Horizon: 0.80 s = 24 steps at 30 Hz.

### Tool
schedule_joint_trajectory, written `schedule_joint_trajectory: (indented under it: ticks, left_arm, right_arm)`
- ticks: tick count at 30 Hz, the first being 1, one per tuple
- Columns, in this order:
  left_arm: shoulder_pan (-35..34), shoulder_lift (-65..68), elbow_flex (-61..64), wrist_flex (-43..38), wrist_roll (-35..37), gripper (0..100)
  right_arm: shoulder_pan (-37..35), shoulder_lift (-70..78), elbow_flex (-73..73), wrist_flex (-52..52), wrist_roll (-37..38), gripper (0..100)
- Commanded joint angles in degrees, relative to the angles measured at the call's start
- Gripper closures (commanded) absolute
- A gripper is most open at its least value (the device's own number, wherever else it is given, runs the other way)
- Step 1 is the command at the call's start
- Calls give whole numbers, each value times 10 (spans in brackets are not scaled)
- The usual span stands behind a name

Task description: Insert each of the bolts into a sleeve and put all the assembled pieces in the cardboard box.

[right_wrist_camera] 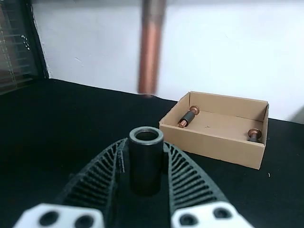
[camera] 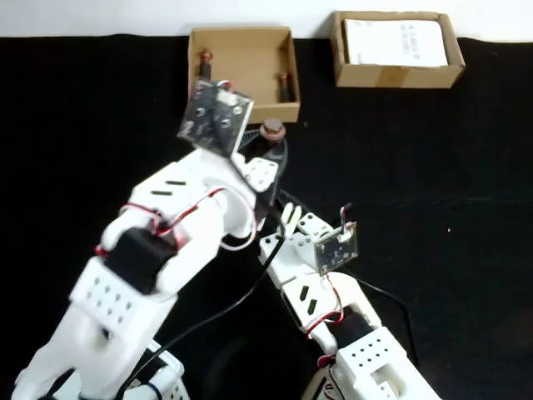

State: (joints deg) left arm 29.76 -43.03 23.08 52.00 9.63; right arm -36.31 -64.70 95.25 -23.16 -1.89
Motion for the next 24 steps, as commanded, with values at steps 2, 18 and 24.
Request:
schedule_joint_trajectory:
  ticks: [2,18,24]
  left_arm:
    - [12,18,-7,-24,2,991]
    - [-3,-35,0,39,1,991]
    - [-5,-35,26,25,1,991]
  right_arm:
    - [-3,-15,-1,-11,6,992]
    - [0,-15,0,-11,6,992]
    - [0,-15,0,-11,6,992]
